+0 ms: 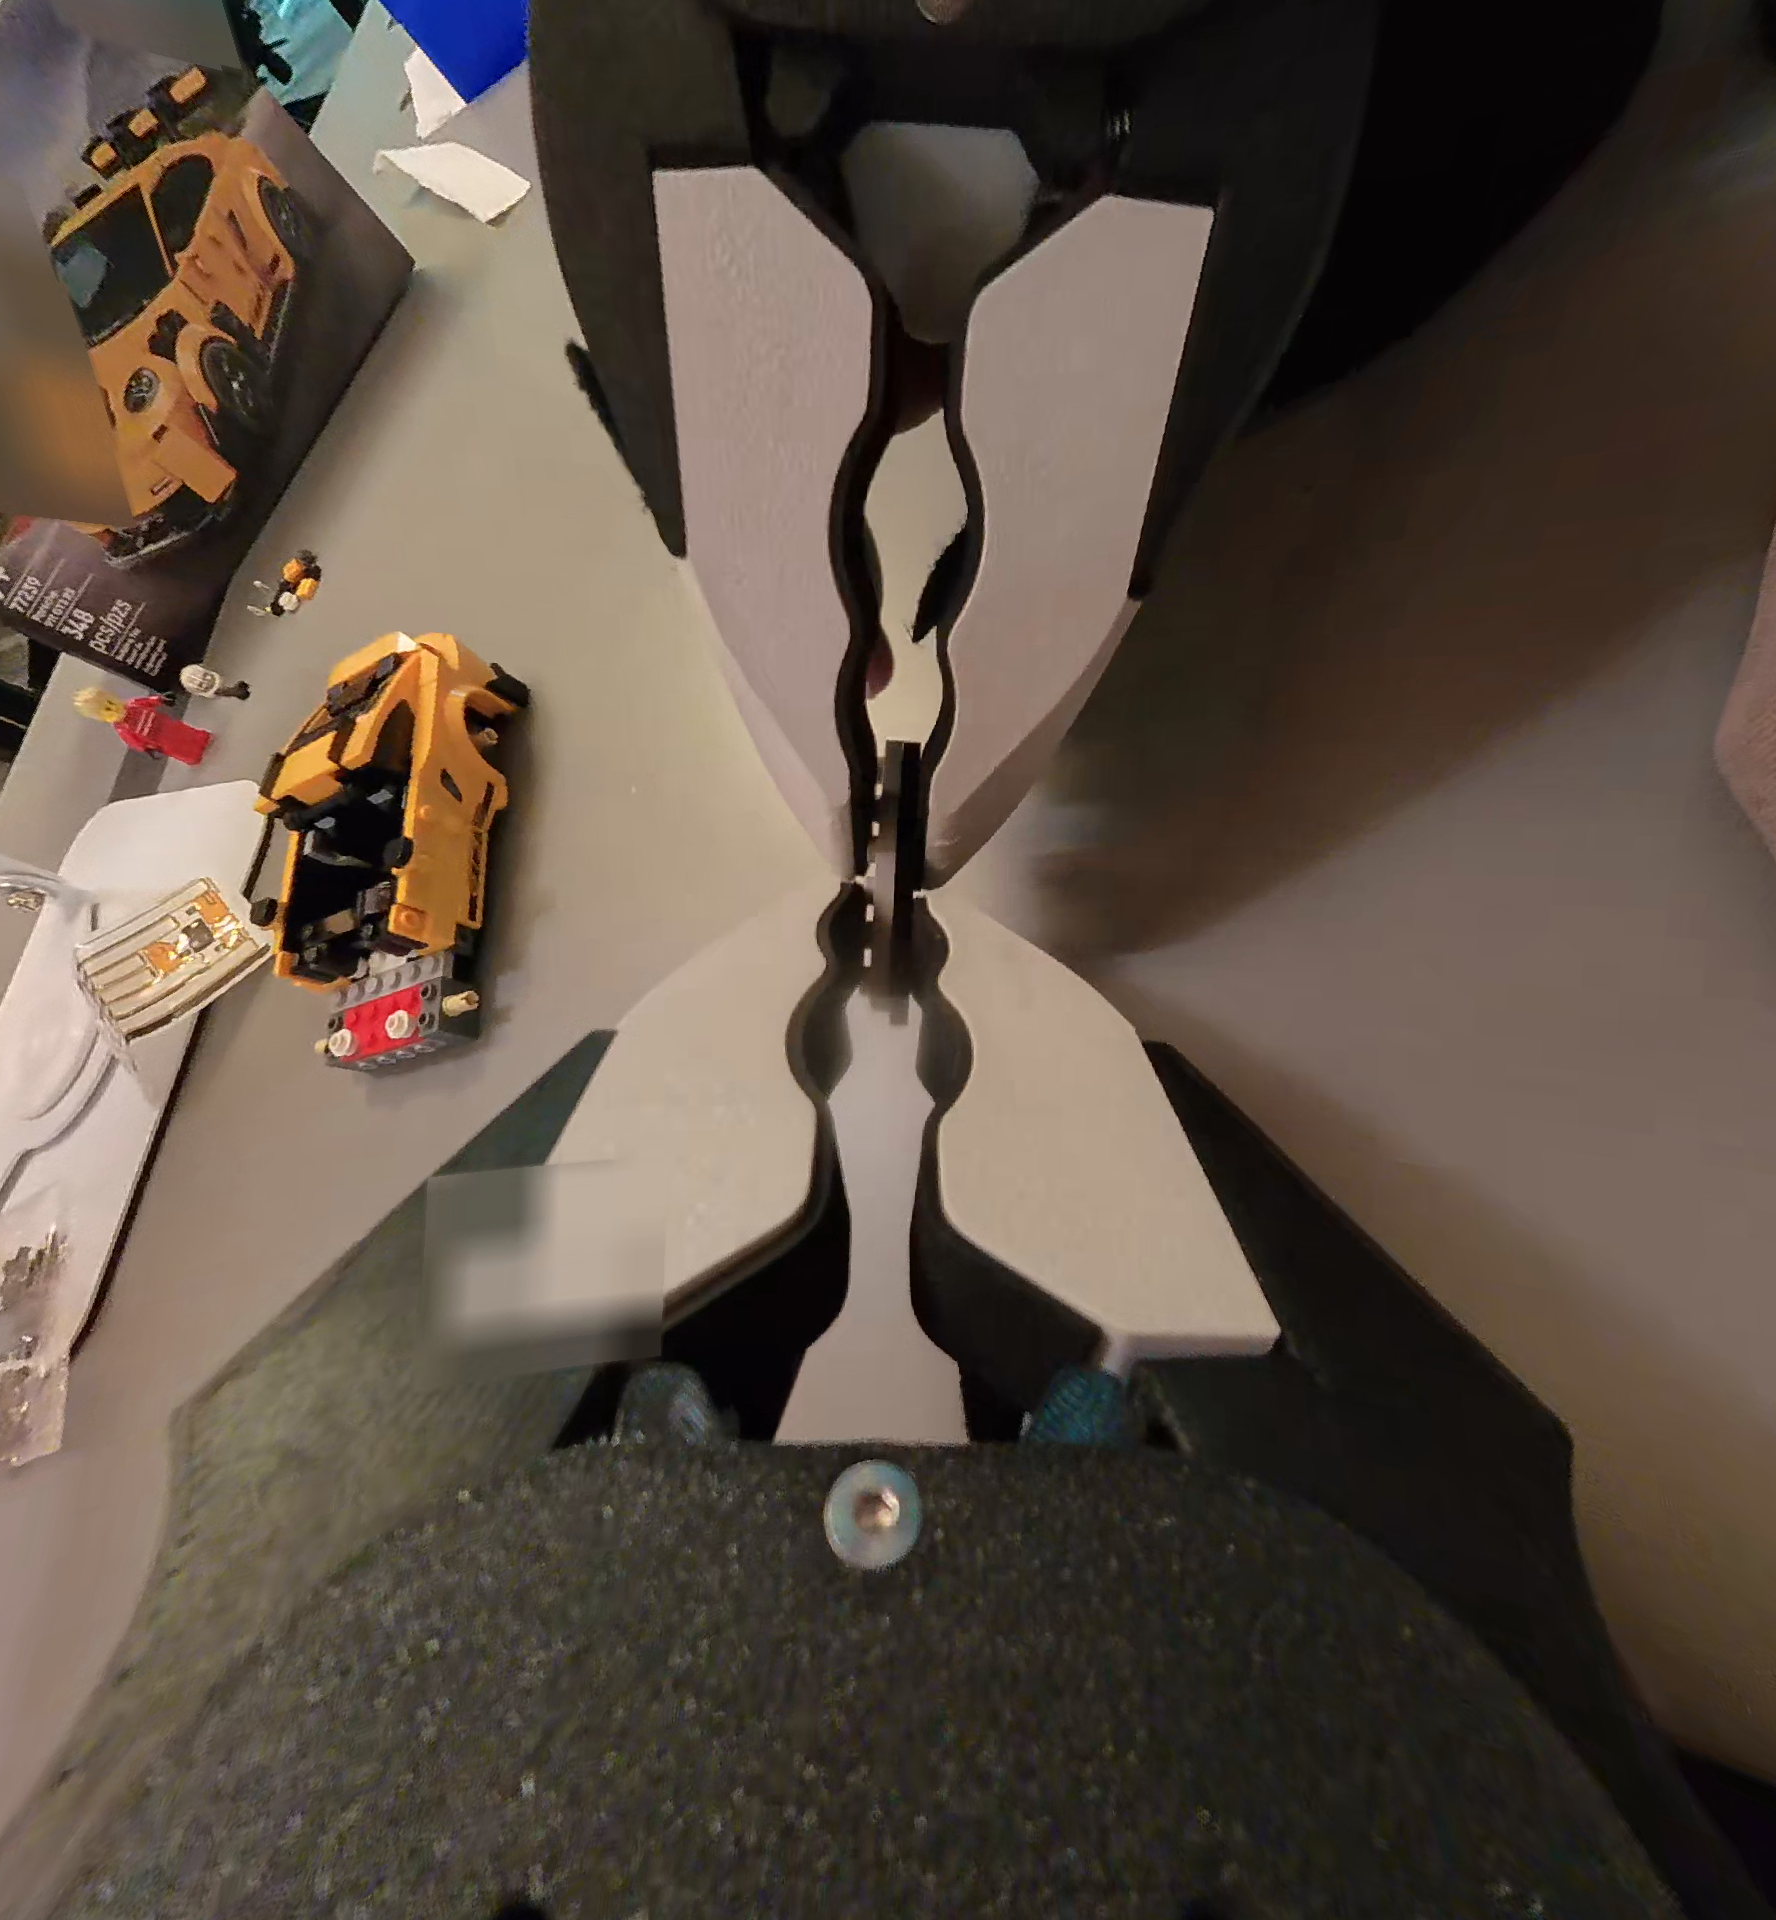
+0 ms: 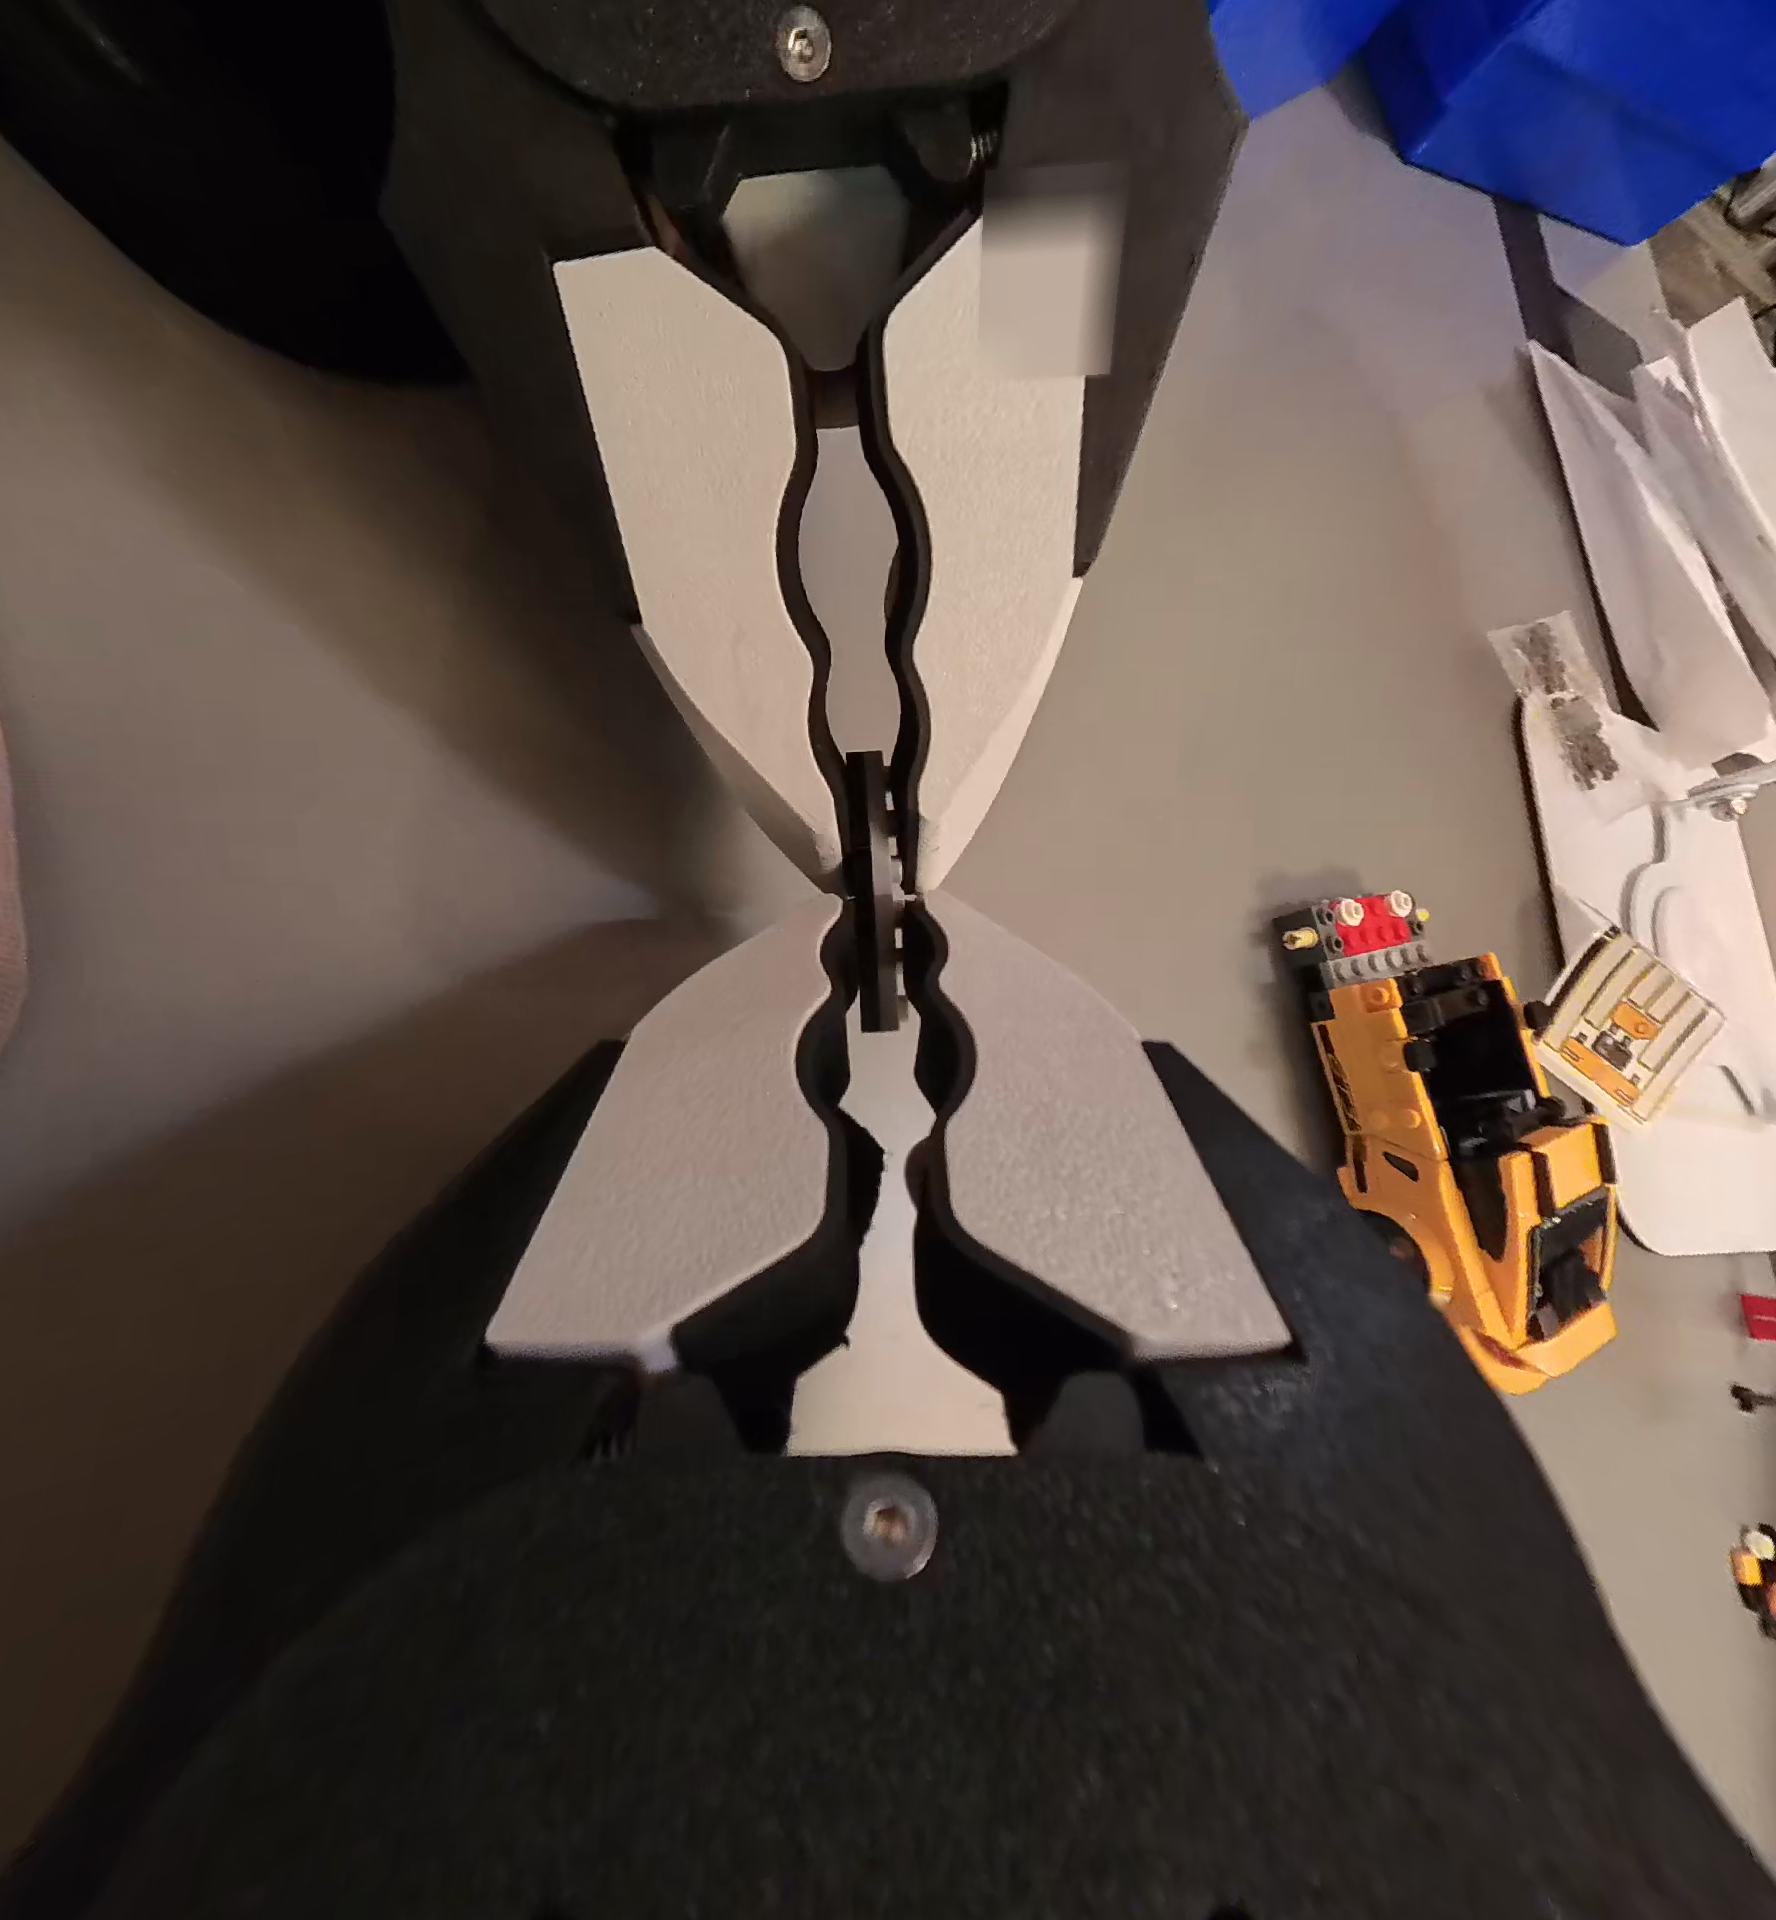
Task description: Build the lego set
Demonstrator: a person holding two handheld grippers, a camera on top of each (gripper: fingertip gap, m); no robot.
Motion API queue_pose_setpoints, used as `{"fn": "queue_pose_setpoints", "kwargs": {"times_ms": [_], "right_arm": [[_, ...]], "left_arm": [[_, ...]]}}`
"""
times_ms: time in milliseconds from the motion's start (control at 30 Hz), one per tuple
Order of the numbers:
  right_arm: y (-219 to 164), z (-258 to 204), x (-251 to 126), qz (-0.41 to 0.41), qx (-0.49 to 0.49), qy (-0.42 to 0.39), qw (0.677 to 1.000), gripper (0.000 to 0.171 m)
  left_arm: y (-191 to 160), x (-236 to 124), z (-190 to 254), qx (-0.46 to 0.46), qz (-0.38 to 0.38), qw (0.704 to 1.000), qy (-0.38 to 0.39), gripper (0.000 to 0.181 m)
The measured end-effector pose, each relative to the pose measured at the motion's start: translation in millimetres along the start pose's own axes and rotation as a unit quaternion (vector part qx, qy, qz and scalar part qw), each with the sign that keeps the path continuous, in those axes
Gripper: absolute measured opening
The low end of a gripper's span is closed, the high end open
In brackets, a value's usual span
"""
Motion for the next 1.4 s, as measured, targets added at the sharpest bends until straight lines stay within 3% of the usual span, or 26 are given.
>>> {"fn": "queue_pose_setpoints", "kwargs": {"times_ms": [933, 1400], "right_arm": [[-4.7, -4.0, -5.7, 0.016, 0.021, 0.026, 0.999, 0.008], [-9.6, -2.1, -2.8, 0.045, 0.080, 0.069, 0.993, 0.008]], "left_arm": [[1.5, -2.6, 0.6, -0.064, 0.024, 0.996, -0.056, 0.009], [0.3, -0.4, 2.7, -0.110, 0.034, 0.989, -0.098, 0.008]]}}
Point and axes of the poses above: each gripper's, where its closed fingertips meet, x out along the fingers, y out of its top, z = x × y across the jaws, the point moved 6 cm from there along -x, back along the fingers, and after that the axes turned 14 degrees about y, right-handed, at the moved point
